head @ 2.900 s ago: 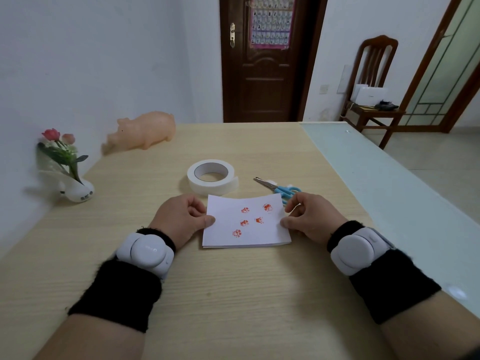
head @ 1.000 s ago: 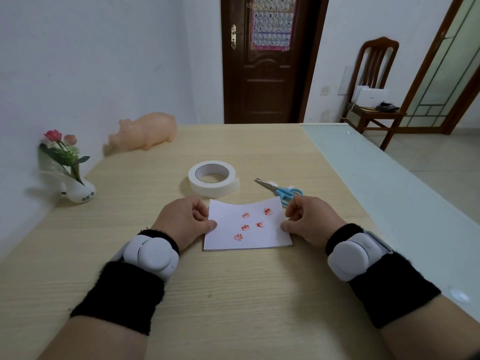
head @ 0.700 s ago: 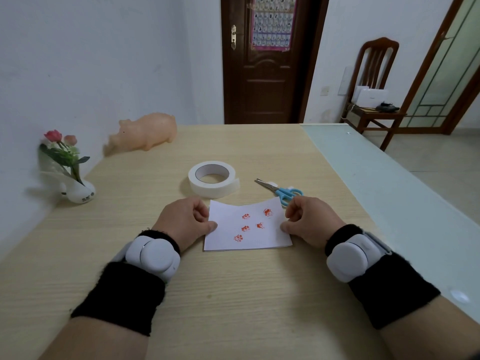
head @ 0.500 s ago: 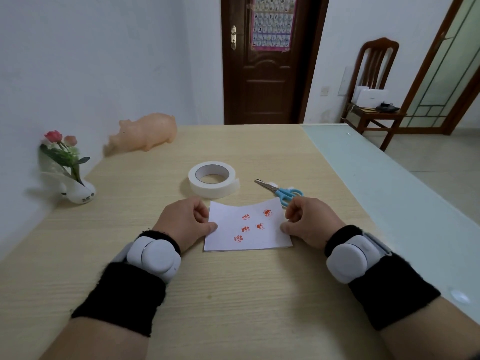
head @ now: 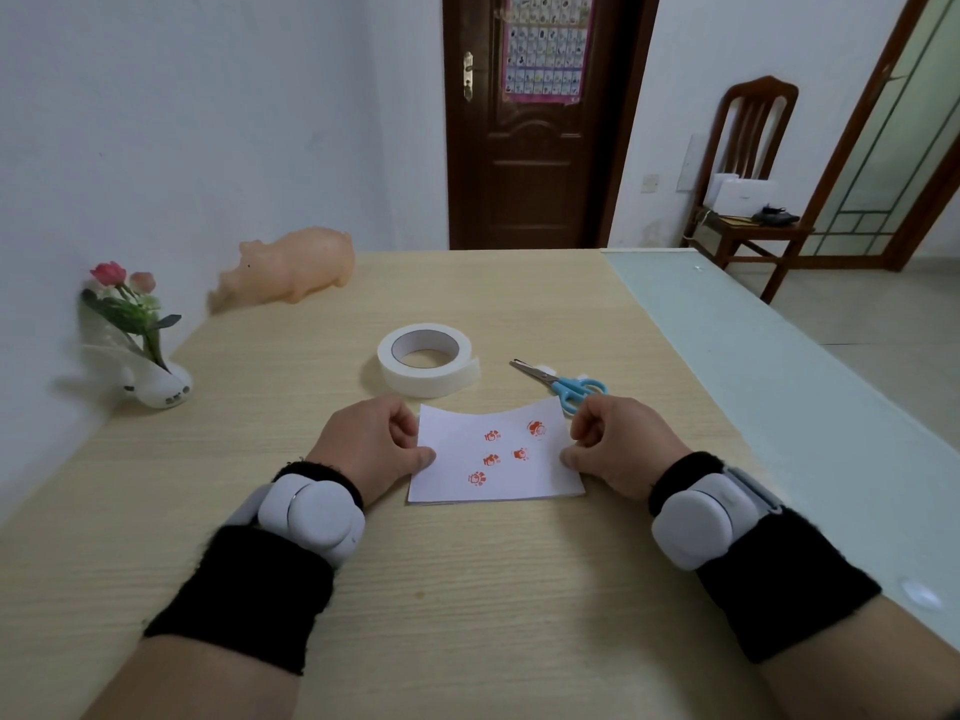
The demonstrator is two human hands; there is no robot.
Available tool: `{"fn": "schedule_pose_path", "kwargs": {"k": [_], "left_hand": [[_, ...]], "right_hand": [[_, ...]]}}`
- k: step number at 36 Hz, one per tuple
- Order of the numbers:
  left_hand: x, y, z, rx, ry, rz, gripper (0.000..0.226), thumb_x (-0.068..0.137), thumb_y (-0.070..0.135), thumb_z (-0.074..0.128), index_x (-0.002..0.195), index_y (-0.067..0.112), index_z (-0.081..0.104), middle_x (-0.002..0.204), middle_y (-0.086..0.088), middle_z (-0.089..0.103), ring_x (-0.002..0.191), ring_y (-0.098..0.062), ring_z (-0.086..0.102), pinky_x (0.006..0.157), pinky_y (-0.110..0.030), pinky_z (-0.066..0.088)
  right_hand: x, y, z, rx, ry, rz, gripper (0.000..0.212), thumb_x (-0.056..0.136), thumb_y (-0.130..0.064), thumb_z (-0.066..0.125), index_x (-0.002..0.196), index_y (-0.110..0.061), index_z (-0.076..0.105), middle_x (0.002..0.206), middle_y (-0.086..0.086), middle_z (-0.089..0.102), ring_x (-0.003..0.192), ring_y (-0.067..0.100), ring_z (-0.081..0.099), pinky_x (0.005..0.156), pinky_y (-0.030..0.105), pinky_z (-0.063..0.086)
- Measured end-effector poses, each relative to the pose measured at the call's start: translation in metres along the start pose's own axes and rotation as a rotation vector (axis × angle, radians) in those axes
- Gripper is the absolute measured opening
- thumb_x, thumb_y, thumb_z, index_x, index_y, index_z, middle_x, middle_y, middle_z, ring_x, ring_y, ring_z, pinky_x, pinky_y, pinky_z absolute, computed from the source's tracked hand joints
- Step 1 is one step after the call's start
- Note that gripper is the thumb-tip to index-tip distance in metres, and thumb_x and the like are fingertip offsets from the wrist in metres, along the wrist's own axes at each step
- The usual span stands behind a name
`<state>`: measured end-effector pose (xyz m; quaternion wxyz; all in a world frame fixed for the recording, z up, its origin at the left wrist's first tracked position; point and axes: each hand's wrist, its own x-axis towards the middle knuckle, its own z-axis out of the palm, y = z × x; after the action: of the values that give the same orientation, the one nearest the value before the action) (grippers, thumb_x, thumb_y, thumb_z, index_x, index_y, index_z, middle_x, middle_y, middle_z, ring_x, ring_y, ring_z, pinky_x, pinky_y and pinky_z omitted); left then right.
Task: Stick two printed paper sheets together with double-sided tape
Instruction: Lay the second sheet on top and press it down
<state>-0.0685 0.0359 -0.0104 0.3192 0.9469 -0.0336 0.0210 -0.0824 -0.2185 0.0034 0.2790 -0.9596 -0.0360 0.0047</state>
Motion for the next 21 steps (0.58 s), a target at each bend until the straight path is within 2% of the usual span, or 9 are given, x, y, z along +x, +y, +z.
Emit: {"fn": "schedule_pose_path", "kwargs": {"k": [8, 14, 18, 21], "left_hand": [[0.0002, -0.0003, 0.001, 0.009, -0.008, 0.007, 0.025, 0.068, 0.025, 0.079, 0.072, 0.025, 0.054, 0.067, 0.013, 0.06, 0.064, 0.0, 0.054, 0.058, -0.015, 0.034], [0.0014, -0.0015, 0.0019, 0.014, -0.006, 0.006, 0.027, 0.069, 0.026, 0.078, 0.077, 0.026, 0.053, 0.071, 0.011, 0.06, 0.066, -0.004, 0.055, 0.06, -0.015, 0.036], [0.001, 0.0004, 0.0011, 0.058, -0.004, 0.005, 0.029, 0.07, 0.029, 0.077, 0.084, 0.027, 0.052, 0.082, 0.009, 0.056, 0.076, -0.011, 0.054, 0.066, -0.022, 0.037], [0.0002, 0.0022, 0.0006, 0.089, 0.001, 0.018, 0.032, 0.071, 0.029, 0.076, 0.093, 0.026, 0.053, 0.095, 0.01, 0.05, 0.085, -0.01, 0.051, 0.074, -0.022, 0.034]], "right_hand": [[0.0004, -0.0005, 0.0003, -0.006, 0.008, -0.006, 0.016, 0.075, -0.022, 0.072, 0.079, -0.022, 0.056, 0.07, -0.014, 0.053, 0.065, 0.004, 0.048, 0.055, 0.013, 0.032], [0.0007, 0.0, 0.0006, -0.016, 0.006, -0.009, 0.017, 0.076, -0.022, 0.071, 0.077, -0.024, 0.054, 0.071, -0.014, 0.053, 0.063, 0.0, 0.046, 0.054, 0.013, 0.031], [0.0004, -0.0001, 0.0001, -0.028, 0.005, -0.012, 0.019, 0.076, -0.023, 0.071, 0.076, -0.025, 0.052, 0.072, -0.014, 0.052, 0.064, 0.0, 0.045, 0.054, 0.014, 0.031], [0.0003, -0.0001, 0.0001, -0.038, 0.004, -0.013, 0.018, 0.077, -0.023, 0.071, 0.077, -0.024, 0.053, 0.072, -0.014, 0.052, 0.064, 0.0, 0.044, 0.054, 0.014, 0.031]]}}
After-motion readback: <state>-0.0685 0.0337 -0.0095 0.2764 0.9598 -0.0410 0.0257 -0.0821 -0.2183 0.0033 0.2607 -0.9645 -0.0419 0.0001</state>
